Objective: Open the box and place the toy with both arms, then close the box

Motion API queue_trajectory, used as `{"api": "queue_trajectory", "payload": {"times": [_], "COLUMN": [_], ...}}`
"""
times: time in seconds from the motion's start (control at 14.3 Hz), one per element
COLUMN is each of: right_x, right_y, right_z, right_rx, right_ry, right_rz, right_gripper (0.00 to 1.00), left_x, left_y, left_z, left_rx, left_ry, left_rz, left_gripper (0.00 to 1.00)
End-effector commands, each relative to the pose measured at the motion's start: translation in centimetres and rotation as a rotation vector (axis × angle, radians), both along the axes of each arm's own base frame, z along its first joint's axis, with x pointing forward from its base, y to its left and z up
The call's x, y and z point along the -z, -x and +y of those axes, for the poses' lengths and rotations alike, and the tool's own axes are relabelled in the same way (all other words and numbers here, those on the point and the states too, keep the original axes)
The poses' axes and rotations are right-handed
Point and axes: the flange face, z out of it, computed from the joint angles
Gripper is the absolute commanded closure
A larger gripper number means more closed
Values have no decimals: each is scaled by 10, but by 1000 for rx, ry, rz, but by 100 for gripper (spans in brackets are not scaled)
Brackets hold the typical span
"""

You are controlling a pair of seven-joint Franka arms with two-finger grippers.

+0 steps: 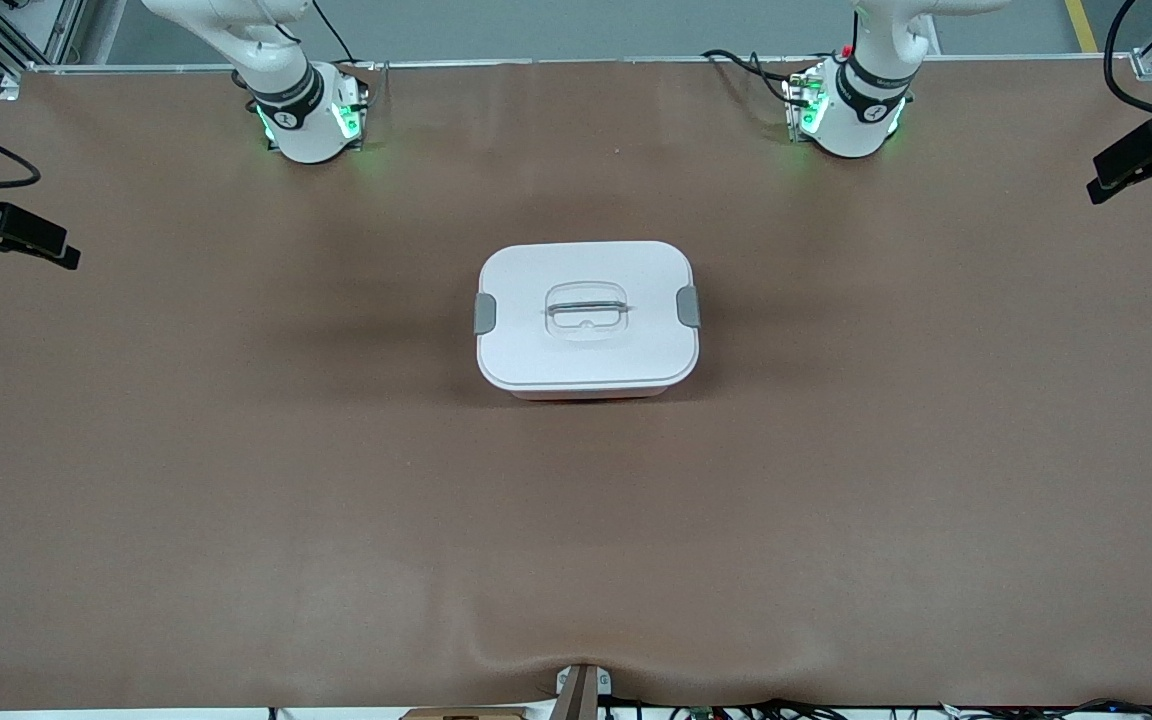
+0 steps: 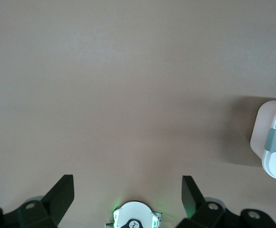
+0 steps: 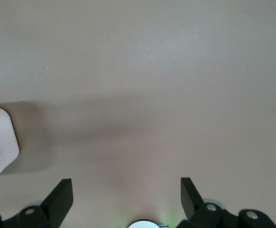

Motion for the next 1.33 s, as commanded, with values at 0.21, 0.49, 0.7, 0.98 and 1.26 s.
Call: {"api": "queue_trajectory", "payload": {"times": [0.21, 0.49, 0.7, 0.98, 1.26], "right_x": [-5, -5, -5, -5, -1], "right_y": [4, 4, 4, 9, 8], "right_z": [5, 5, 5, 1, -1], "right_rx": [9, 9, 7, -17, -41], "right_ry": [-15, -15, -15, -22, -26], "right_rz": [2, 3, 1, 37, 42], "right_gripper": [0, 0, 0, 0, 0], "left_x": [8, 26, 27, 30, 35], "left_y": [-7, -2, -4, -9, -13], "left_z": [-3, 0, -1, -3, -8], "left_rx": [52, 50, 50, 56, 63], "left_ry": [10, 12, 36, 35, 36], "left_rz": [-21, -33, -40, -42, -42], "left_gripper": [0, 0, 0, 0, 0]}}
